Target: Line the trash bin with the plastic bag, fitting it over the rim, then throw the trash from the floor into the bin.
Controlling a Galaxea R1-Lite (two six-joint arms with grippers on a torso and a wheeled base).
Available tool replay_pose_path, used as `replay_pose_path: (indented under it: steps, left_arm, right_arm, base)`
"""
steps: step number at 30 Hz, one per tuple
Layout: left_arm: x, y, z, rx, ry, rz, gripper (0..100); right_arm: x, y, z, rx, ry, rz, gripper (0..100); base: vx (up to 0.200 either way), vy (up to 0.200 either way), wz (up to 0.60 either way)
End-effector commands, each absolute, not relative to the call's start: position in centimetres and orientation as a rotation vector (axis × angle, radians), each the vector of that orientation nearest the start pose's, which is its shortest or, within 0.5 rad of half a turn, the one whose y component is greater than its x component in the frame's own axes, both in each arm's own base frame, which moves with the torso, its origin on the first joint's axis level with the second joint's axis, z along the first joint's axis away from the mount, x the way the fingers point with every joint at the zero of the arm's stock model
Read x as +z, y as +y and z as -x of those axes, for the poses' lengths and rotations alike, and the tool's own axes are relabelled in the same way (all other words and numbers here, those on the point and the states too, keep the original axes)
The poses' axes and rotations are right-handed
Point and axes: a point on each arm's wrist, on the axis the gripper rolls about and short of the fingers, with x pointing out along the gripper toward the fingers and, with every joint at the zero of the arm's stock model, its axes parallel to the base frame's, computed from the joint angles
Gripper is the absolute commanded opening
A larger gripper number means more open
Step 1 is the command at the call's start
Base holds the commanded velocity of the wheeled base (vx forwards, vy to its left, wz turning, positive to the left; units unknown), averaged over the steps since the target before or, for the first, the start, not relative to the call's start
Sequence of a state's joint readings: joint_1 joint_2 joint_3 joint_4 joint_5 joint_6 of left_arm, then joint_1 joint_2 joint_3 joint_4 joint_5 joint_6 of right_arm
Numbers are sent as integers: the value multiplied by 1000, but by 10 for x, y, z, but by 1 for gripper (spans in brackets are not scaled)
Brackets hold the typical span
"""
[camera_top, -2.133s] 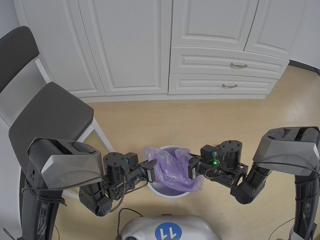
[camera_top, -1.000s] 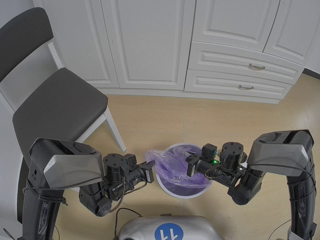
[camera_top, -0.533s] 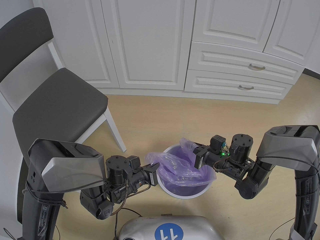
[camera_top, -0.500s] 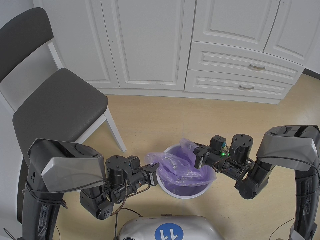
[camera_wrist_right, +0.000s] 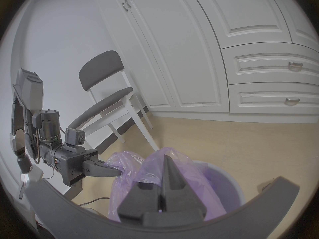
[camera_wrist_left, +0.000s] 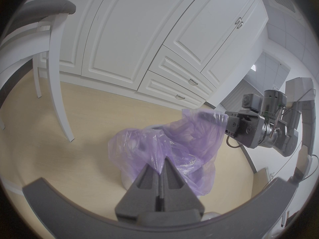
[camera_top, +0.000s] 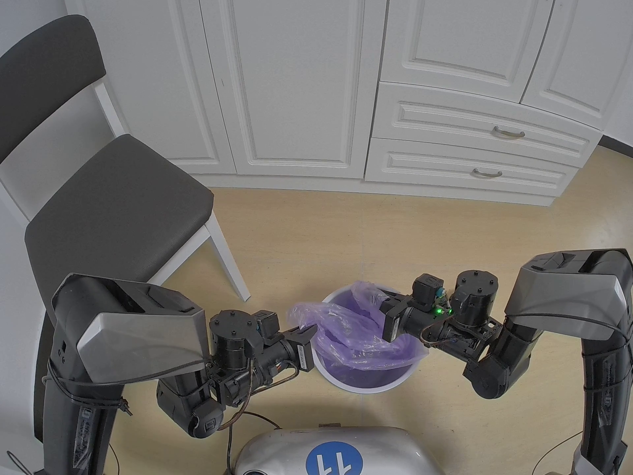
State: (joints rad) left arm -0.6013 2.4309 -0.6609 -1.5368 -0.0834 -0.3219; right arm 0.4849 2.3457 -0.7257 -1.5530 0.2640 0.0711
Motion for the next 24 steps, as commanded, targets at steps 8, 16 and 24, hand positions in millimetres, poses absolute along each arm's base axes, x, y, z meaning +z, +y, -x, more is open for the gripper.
replay_pose_path:
  steps: [8,16,24]
  left_arm:
    - [-6,-211,-298,-650,319,251,0]
    - [-2,-215,-295,-624,305,254,0]
    - [9,-219,-286,-648,293,258,0]
  right_arm:
    - [30,175,-336,642,44,28,0]
    - [34,151,-353,512,-7,136,0]
    - [27,143,-342,536,30,206,0]
  base:
    - [0,0,0]
    - [0,0,0]
    - [0,0,0]
